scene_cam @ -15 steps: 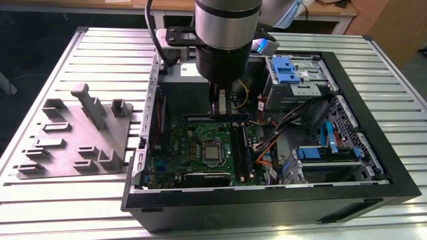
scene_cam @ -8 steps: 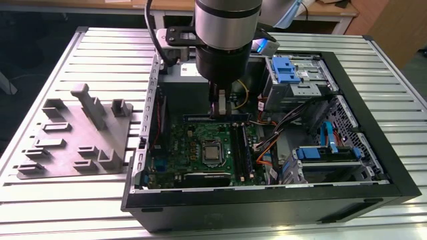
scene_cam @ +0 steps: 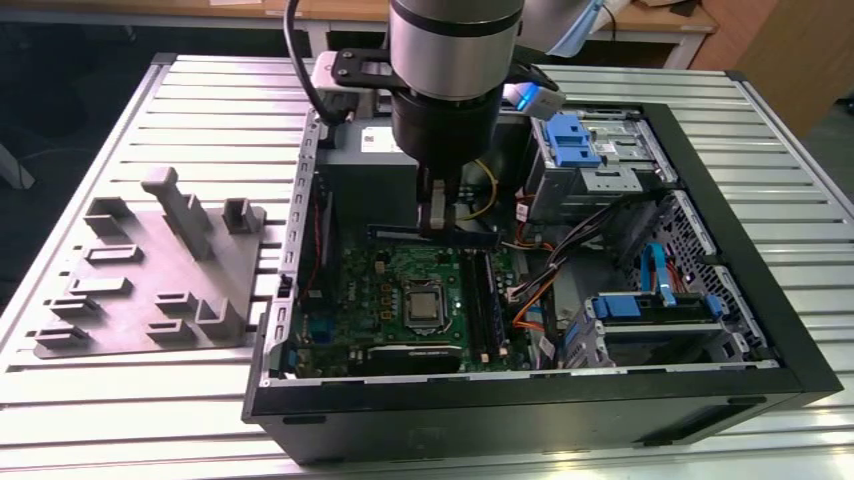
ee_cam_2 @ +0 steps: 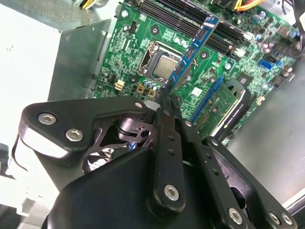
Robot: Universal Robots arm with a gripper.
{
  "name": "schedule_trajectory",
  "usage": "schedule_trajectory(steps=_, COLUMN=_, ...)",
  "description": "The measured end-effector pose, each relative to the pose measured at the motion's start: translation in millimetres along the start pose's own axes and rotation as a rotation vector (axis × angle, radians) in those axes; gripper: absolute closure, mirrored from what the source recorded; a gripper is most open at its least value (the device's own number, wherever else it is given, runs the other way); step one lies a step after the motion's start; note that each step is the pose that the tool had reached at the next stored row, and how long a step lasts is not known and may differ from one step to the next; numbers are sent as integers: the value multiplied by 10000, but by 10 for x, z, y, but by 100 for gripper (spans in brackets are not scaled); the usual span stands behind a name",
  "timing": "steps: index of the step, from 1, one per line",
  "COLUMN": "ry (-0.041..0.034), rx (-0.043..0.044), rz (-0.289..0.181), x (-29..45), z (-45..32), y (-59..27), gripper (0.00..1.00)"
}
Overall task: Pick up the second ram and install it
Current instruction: 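Insert the second ram into the second slot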
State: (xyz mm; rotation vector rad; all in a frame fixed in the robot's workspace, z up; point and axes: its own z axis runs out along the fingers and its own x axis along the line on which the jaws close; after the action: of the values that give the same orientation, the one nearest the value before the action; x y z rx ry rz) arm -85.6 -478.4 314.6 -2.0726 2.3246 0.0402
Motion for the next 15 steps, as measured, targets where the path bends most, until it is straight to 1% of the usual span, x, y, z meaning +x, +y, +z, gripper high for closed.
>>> schedule_trajectory(steps=15, ry=-1, rx=77, rz=2057, x=0, z=2, y=0, gripper=89)
